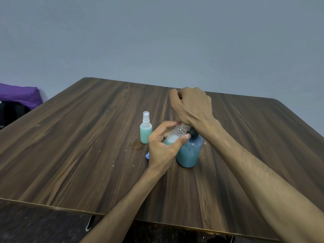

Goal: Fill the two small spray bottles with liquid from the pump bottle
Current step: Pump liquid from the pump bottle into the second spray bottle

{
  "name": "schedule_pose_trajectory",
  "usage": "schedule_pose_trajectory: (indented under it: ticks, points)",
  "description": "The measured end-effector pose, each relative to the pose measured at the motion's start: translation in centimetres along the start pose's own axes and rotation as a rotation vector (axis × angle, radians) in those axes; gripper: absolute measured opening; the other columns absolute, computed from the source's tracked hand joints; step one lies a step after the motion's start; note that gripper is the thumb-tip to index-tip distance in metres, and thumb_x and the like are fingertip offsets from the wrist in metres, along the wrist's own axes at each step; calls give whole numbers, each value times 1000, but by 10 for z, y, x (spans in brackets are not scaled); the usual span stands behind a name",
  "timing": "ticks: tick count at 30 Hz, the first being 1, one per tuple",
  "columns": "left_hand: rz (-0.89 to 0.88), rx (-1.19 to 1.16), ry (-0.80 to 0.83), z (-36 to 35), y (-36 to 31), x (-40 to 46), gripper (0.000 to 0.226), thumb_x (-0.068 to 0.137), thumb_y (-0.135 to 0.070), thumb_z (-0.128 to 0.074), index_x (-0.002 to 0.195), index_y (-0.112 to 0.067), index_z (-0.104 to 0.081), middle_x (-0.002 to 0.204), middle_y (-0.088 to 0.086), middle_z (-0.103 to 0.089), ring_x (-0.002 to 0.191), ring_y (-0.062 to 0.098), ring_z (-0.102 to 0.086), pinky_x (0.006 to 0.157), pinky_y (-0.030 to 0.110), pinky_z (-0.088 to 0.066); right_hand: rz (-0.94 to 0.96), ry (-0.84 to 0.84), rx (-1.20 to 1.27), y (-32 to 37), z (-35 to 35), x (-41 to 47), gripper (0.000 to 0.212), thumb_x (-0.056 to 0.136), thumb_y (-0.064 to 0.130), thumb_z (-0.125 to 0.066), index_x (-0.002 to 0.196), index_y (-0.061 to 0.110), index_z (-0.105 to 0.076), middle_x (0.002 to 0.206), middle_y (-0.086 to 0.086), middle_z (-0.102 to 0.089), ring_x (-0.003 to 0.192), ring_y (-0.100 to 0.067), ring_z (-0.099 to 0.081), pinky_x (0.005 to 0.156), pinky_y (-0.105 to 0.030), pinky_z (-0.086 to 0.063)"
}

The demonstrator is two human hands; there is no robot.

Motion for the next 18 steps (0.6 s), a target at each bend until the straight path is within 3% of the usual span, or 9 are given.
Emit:
schedule_pose_trajectory:
  ticks: [3, 7, 11, 14, 18]
  points:
    - [-11, -17, -9, 1, 0, -1, 35, 80, -4, -88, 108, -15, -71, 103, -9, -79, 93, 15, -78, 84, 29, -62, -4, -58, 54, -2, 3, 3, 50, 99, 31, -43, 54, 16, -27, 49, 1, -27, 49, -19, -22, 54, -34, -25]
    - [-12, -1, 14, 0, 2, 1, 32, 80, -3, -88, 107, -9, -72, 101, -6, -79, 94, 19, -78, 83, 33, -62, -39, 12, 4, -4, -4, 1, 53, 100, 33, -42, 51, 14, -31, 48, -1, -37, 49, -21, -29, 56, -36, -28]
    - [-18, -1, -8, 1, 2, 0, 34, 80, -4, -88, 108, -12, -72, 102, -11, -79, 93, 15, -78, 83, 29, -62, -19, -33, 25, -2, 3, 3, 51, 99, 31, -42, 53, 16, -27, 48, 1, -29, 49, -21, -24, 55, -35, -25]
    - [-6, -4, 12, 0, 2, 1, 33, 80, -6, -88, 109, -10, -72, 103, -6, -79, 93, 19, -78, 84, 34, -63, -42, 16, 10, -3, -1, 3, 55, 101, 33, -41, 51, 15, -30, 48, 1, -34, 50, -22, -30, 59, -37, -28]
    - [-18, -10, -9, 2, 1, 0, 34, 80, -5, -88, 108, -13, -71, 102, -10, -79, 92, 15, -78, 83, 27, -61, -25, -24, 14, 0, 3, 2, 52, 100, 32, -42, 52, 15, -29, 47, 1, -30, 49, -21, -26, 57, -35, -28]
Point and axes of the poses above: each hand's wrist, its own x-axis towards the middle knuckle, its own z-axis out of the back of the hand, y = z × x, the point moved 1 cm from there along x, towards the middle knuckle
